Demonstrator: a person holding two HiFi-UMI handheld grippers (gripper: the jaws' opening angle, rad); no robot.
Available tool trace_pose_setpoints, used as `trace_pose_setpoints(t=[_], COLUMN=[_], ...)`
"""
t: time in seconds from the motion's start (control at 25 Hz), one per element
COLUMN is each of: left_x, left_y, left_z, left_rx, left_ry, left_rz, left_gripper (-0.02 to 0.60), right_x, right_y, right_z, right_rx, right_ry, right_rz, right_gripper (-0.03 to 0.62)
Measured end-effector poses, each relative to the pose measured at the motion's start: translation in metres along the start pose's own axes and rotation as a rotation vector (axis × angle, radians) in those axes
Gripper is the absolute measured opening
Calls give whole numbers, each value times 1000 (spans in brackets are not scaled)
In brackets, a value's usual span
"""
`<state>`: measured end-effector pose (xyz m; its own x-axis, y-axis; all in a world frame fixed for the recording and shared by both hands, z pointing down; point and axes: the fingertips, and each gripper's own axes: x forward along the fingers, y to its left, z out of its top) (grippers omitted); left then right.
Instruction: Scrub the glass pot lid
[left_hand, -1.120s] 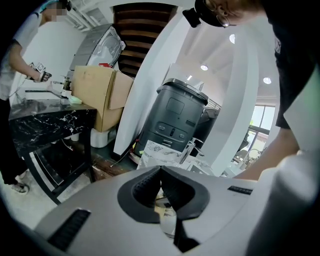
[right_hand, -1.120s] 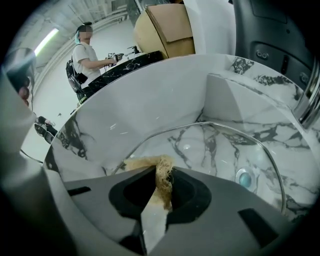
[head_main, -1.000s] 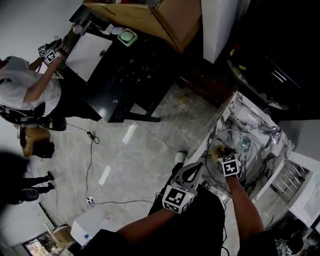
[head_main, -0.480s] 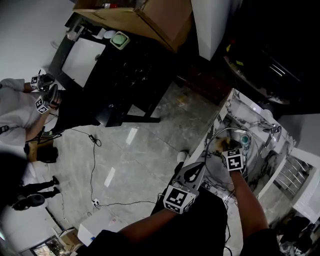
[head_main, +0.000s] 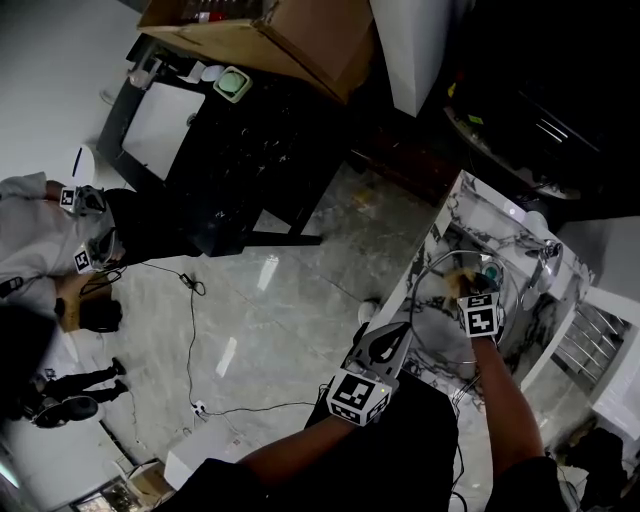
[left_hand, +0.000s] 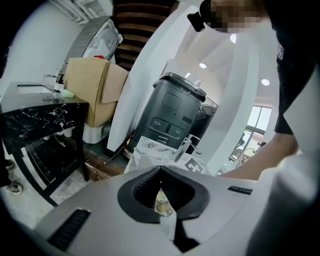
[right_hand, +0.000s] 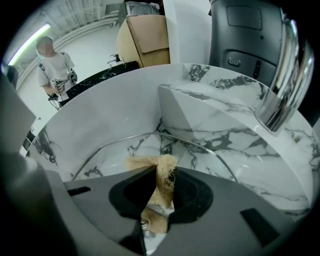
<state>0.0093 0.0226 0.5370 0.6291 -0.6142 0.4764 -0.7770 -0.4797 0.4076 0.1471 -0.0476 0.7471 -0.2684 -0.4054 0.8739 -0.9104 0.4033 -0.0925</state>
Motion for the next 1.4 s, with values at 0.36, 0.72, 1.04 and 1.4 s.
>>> trace_pose_setpoints(t=[0.36, 0.72, 1.04, 1.4], left_x=[1, -1, -11, -18], left_y=[-11, -24, -32, -52], left_z=[-6, -9, -18, -21], left_rx=[11, 13, 20, 116], left_ry=[10, 6, 8, 3], left_rz=[-31, -48, -62, -94], left_gripper=[15, 15, 15, 15], right_x=[-14, -34, -54, -71], right_y=[-48, -69, -75, -60], right_z=[-22, -47, -75, -99], right_rx=[36, 55, 74, 66], right_ry=[-15, 17, 51, 79], right_rz=[-102, -152, -197, -201], right_gripper=[71, 71, 71, 71])
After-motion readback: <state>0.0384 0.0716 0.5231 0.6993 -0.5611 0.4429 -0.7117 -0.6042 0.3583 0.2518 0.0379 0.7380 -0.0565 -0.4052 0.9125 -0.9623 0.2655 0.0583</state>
